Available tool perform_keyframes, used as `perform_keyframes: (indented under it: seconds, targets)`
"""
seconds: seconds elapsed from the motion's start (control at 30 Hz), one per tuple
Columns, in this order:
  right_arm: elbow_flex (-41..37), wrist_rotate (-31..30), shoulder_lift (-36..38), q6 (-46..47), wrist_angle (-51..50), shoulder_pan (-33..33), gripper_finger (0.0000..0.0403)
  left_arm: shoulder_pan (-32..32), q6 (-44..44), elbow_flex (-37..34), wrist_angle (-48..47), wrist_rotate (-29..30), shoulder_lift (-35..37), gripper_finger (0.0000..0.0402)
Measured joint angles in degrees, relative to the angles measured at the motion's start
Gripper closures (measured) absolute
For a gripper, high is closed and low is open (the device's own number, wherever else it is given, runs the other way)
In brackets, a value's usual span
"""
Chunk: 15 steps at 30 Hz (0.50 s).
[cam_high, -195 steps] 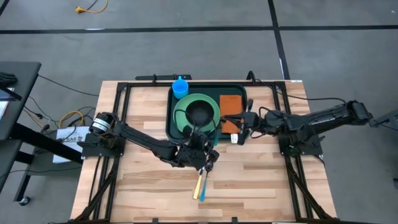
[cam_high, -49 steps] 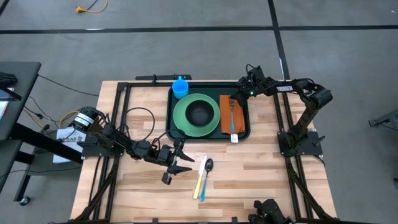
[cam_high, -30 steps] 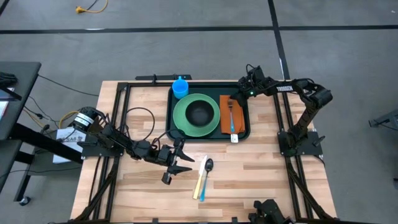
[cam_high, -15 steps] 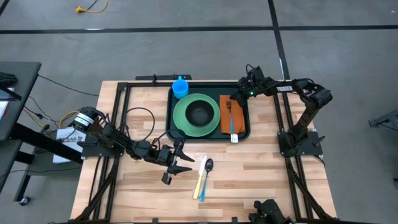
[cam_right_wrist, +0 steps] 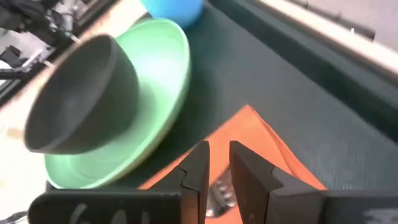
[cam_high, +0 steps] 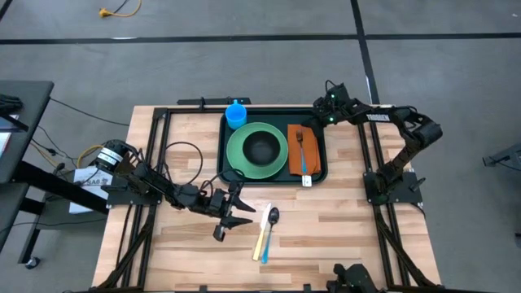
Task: Set up tray
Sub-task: Put the blue spoon beside the blue fork on the brown table napkin on the black serving tray
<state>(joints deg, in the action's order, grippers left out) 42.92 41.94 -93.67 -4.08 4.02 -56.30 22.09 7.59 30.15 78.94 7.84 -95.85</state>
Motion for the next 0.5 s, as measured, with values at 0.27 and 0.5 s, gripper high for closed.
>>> perform_keyframes:
  seconds: [0.27,0.5]
  targets:
    - [-0.11,0.12,11.30,1.14,-0.35,4.36,0.0347,-0.02,0.14,0.01,-1.20,4.97,0.00,0.0259]
    - [-0.11,0.10,20.37,2.78,-0.62,12.67,0.0347,-0.02,0.77,4.61,-8.98,6.50,-1.80,0.0259]
